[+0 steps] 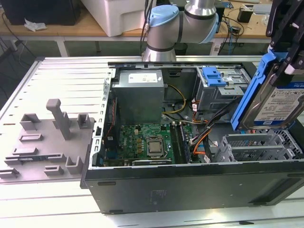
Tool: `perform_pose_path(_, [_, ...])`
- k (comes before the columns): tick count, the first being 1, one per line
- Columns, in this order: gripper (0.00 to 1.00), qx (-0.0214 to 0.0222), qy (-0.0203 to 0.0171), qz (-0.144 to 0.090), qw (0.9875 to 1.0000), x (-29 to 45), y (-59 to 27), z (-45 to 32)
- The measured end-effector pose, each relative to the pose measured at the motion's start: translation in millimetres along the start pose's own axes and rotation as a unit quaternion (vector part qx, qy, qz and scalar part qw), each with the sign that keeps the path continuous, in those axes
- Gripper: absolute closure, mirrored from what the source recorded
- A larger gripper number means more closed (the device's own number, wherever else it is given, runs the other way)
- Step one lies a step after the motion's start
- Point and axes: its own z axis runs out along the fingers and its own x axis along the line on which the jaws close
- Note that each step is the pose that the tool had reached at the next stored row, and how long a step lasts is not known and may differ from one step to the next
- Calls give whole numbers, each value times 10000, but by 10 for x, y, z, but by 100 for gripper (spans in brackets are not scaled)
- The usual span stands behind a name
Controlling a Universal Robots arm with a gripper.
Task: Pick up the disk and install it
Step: 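Insert the disk into the insertion slot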
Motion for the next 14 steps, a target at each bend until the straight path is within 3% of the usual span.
perform_pose_path(14, [63, 6, -12, 0, 10000, 15, -12, 36])
